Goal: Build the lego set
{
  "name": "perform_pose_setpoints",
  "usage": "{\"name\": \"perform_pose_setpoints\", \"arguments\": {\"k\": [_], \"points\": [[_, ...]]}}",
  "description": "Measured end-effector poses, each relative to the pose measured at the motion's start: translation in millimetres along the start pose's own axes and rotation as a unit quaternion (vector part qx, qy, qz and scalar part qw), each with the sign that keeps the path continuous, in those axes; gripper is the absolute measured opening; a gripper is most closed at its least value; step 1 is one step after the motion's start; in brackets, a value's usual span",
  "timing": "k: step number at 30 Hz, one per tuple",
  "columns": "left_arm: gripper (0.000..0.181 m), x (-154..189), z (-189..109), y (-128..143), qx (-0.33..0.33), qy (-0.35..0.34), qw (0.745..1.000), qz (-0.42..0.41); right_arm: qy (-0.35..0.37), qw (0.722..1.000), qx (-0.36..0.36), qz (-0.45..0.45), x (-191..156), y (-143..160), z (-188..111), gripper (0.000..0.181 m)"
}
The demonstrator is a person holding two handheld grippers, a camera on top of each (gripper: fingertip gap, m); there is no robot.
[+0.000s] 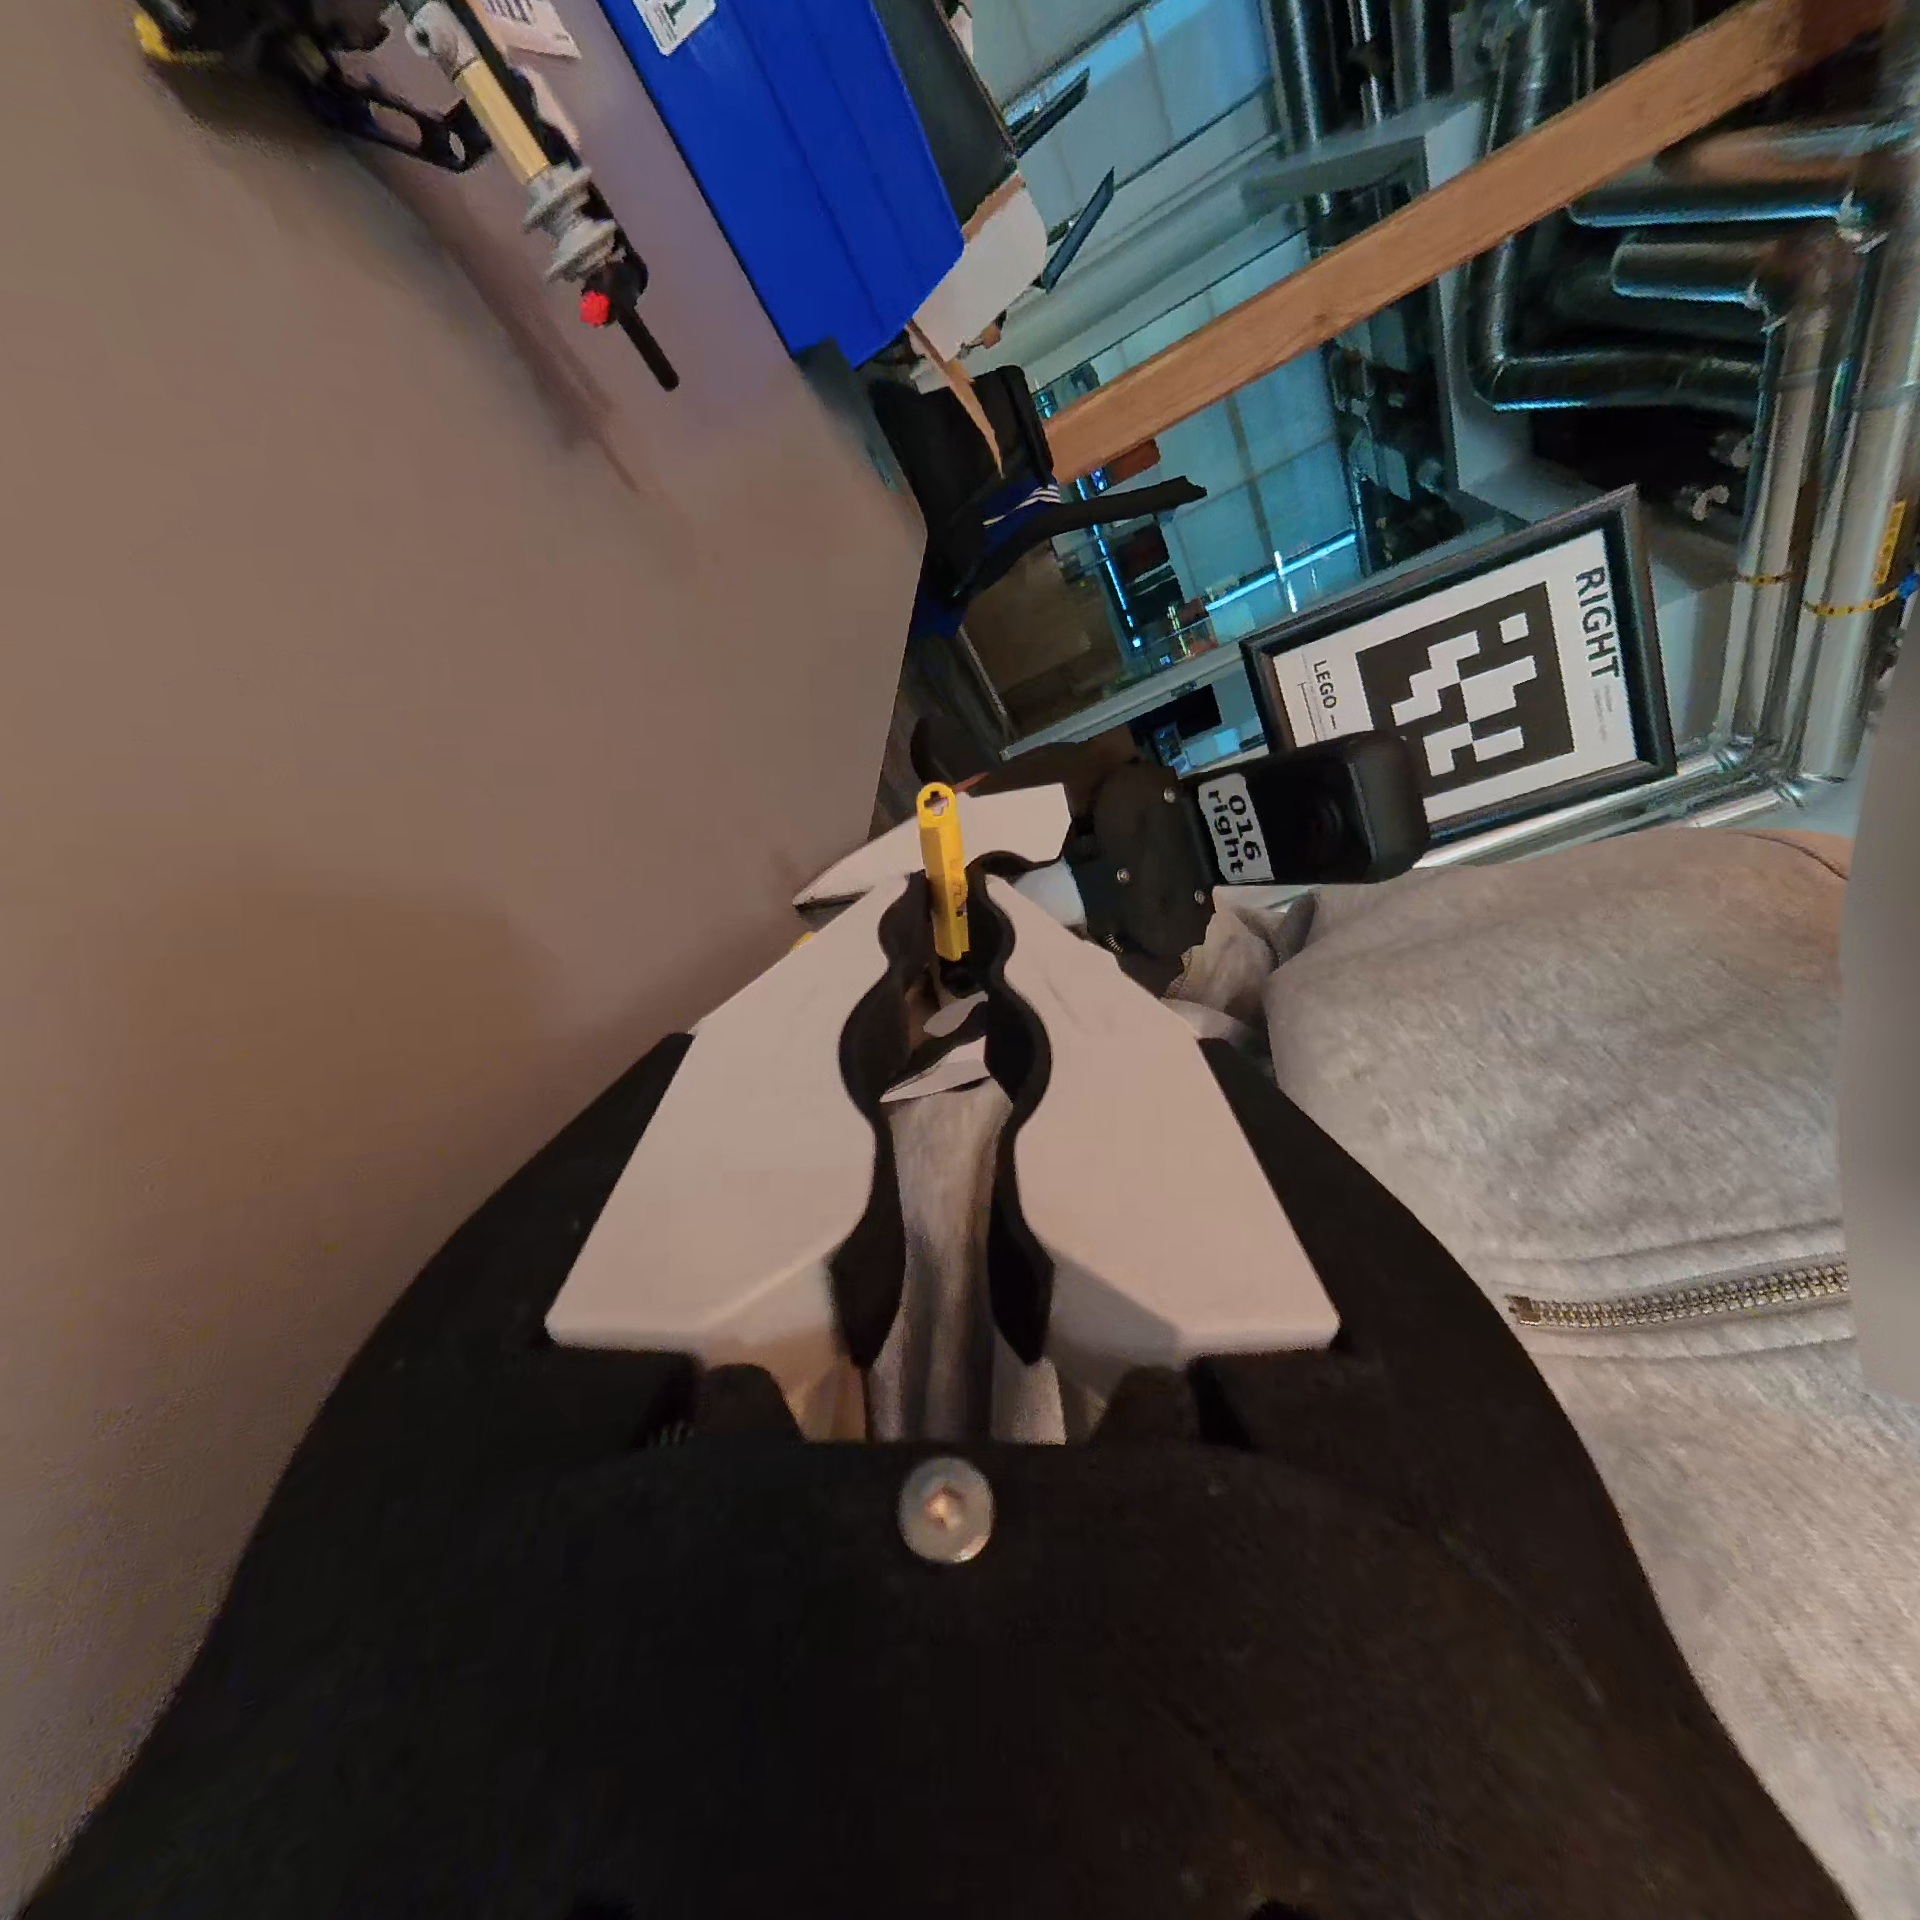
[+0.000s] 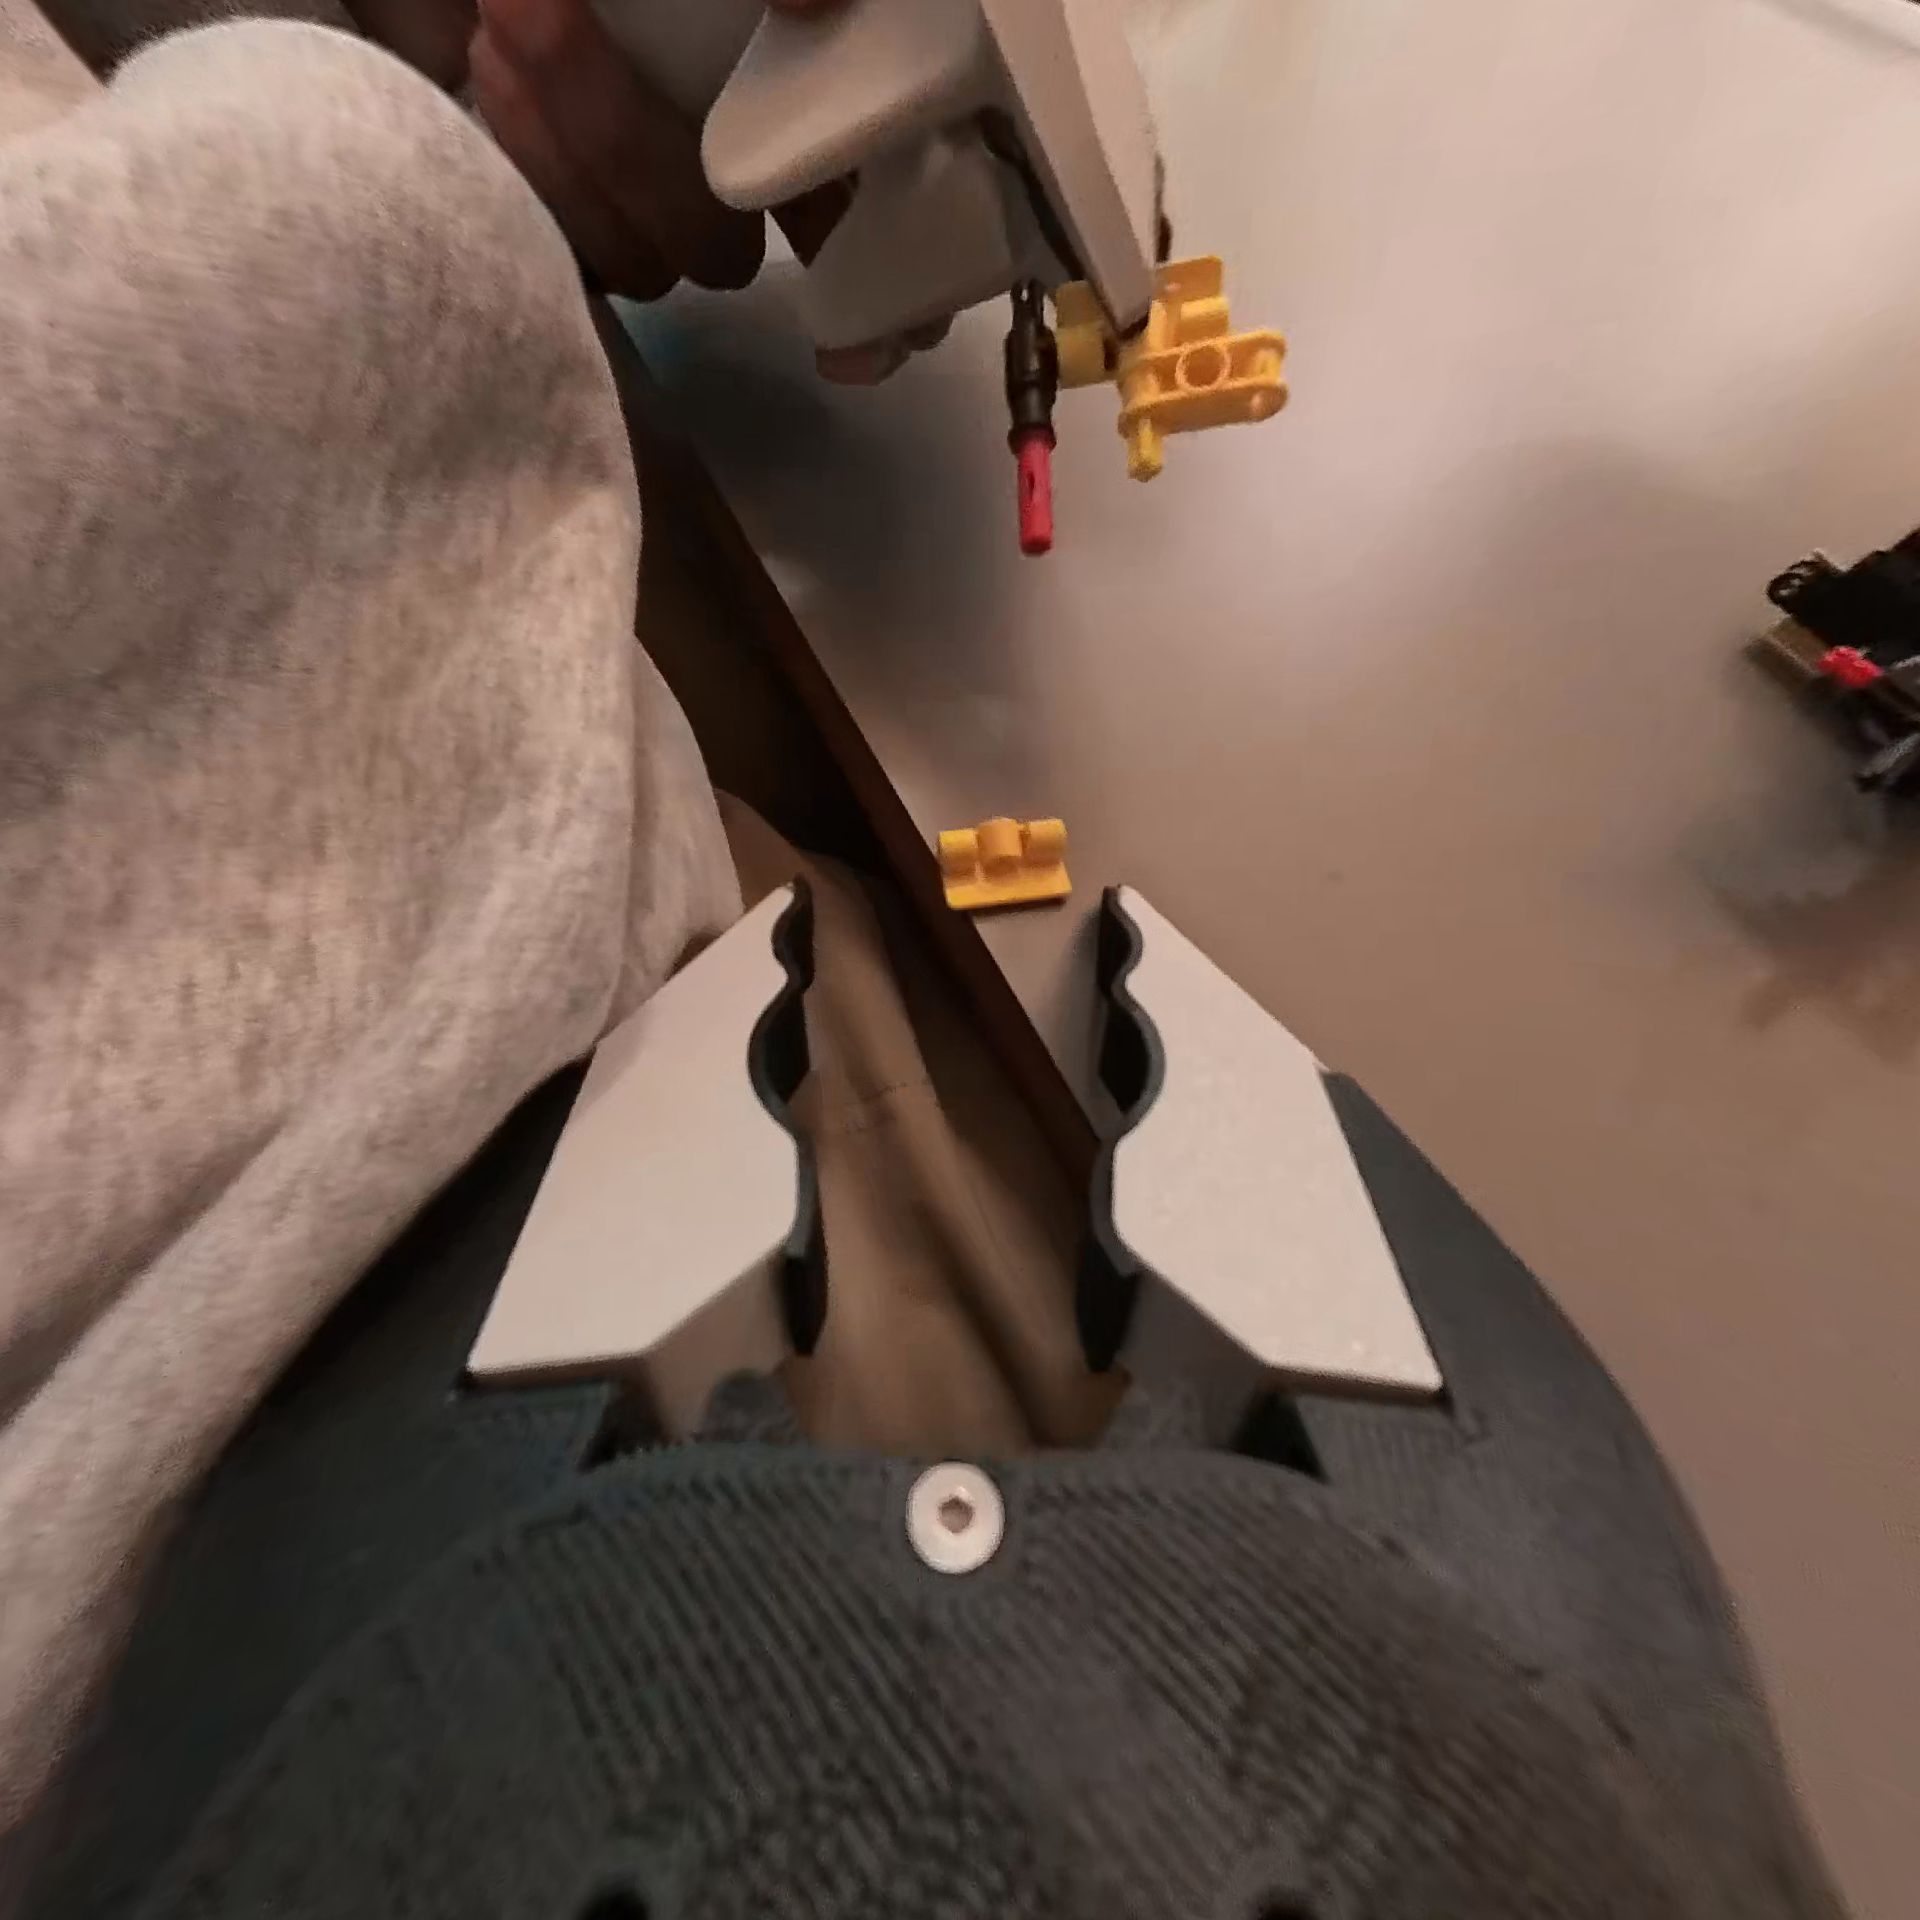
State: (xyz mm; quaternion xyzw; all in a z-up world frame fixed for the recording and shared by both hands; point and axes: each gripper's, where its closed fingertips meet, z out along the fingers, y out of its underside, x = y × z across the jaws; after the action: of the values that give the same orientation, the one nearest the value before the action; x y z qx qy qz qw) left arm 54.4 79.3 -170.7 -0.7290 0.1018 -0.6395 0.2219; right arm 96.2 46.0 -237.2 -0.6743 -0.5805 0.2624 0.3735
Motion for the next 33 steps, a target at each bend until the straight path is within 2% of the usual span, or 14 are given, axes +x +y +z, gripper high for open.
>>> {"name": "perform_pose_setpoints", "arguments": {"k": [7, 12, 15, 18, 20, 21, 25, 27, 29, 33], "points": [[0.004, 1.5, 1.7, 5.8, -0.006, 0.002, 1.0, -0.001, -0.018, 1.0, 0.002, -0.011, -8.9, -2.4, 0.5, 0.042], [0.004, 1.2, 3.0, 7.2, -0.008, 0.001, 1.0, -0.001, -0.019, 1.0, 0.003, -0.001, -9.2, -1.9, -3.0, 0.042], [0.005, 0.5, 1.9, 5.7, -0.002, 0.0, 1.0, -0.002, -0.02, 0.998, 0.021, 0.049, -5.8, -5.6, -10.7, 0.042], [0.004, 0.9, -0.5, 1.3, 0.013, 0.002, 1.0, -0.002, -0.033, 0.983, 0.071, 0.169, -2.3, -19.5, -26.7, 0.03], [0.004, 2.5, -2.1, -3.1, 0.026, 0.008, 1.0, -0.002, -0.058, 0.948, 0.094, 0.298, -1.5, -24.4, -34.9, 0.014], [0.004, 3.7, -2.7, -4.7, 0.031, 0.011, 0.999, -0.002, -0.063, 0.927, 0.09, 0.359, 0.4, -20.9, -35.9, 0.012], [0.004, 6.5, -3.2, -7.9, 0.04, 0.023, 0.999, -0.003, -0.092, 0.824, 0.086, 0.552, 1.2, -10.0, -32.7, 0.022], [0.004, 7.2, -3.6, -8.3, 0.042, 0.025, 0.999, -0.002, -0.107, 0.785, 0.072, 0.606, -12.6, -4.3, -23.8, 0.025], [0.004, 7.1, -5.4, -5.9, 0.044, 0.026, 0.999, -0.003, -0.101, 0.768, 0.058, 0.63, -18.6, 4.1, -16.7, 0.031], [0.004, 9.3, -8.6, 0.1, 0.055, 0.039, 0.998, -0.021, -0.106, 0.693, 0.103, 0.705, -11.9, 5.0, -12.1, 0.034]]}}
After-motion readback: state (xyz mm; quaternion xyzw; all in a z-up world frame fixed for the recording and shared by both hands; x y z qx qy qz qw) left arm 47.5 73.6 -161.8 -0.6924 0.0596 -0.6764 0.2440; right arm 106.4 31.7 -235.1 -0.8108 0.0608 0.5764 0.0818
